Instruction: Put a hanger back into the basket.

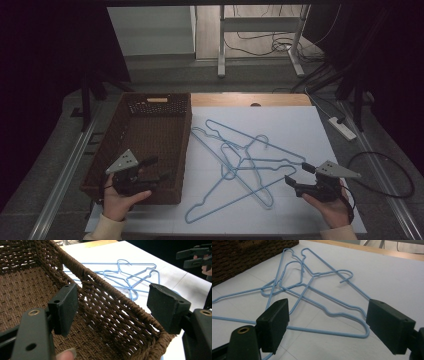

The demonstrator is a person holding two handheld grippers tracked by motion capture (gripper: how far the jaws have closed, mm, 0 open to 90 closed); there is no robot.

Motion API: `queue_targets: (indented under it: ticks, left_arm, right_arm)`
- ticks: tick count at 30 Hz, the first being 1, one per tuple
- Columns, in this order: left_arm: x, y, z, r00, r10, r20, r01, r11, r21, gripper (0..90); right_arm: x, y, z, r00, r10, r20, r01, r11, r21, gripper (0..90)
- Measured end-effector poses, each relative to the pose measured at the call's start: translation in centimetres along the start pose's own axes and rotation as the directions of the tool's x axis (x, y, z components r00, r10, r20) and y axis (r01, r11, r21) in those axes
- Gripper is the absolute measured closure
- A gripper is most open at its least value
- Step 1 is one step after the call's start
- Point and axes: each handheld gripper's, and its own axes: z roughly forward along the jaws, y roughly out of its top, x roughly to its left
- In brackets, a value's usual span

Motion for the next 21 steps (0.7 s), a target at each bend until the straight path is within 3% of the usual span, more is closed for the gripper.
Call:
queue_targets:
  ticks: [9, 21]
  left_arm:
    - [-0.04, 0.16, 0.16, 1.0, 0.006, -0.002, -0.006, 1.0, 0.006, 25.8]
    - [-0.49, -0.42, 0.42, 0.9984, 0.038, -0.042, -0.037, 0.9985, 0.04, 25.8]
  right_arm:
    - [-0.21, -0.28, -0.23, 0.9999, 0.001, 0.017, -0.001, 1.0, 0.02, 19.8]
    - [0.08, -0.17, -0.29, 0.9998, -0.003, 0.02, 0.003, 1.0, 0.031, 20.8]
